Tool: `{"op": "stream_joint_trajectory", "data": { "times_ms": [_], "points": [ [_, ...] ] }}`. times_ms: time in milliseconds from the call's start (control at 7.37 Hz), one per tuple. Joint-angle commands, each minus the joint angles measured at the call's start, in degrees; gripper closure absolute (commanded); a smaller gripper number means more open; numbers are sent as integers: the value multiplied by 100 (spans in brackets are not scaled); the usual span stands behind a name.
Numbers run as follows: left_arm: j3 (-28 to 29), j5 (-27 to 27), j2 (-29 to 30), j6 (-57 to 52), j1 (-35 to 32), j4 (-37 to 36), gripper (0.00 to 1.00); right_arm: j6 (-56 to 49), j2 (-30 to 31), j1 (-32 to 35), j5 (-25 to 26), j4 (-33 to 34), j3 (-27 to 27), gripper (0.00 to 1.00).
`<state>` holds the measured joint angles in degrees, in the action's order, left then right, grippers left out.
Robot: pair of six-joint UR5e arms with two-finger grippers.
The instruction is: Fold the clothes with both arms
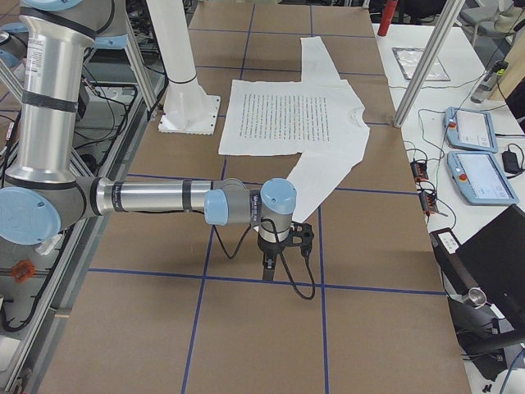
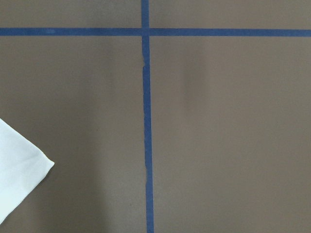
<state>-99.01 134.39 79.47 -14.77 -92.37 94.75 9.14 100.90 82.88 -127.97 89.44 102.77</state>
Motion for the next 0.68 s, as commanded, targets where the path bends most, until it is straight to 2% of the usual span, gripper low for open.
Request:
{"op": "stream_joint_trajectory", "data": {
  "times_ms": [0, 407, 543],
  "points": [
    [-30, -165, -2, -9, 0, 9, 0, 0, 0, 0, 0, -14, 15, 0],
    [-84, -194, 77, 9, 0, 43, 0, -9, -35, -183, 0, -14, 121, 0],
    [-23, -194, 86, -9, 0, 322, 0, -9, -44, -289, 0, -23, 243, 0]
  ]
}}
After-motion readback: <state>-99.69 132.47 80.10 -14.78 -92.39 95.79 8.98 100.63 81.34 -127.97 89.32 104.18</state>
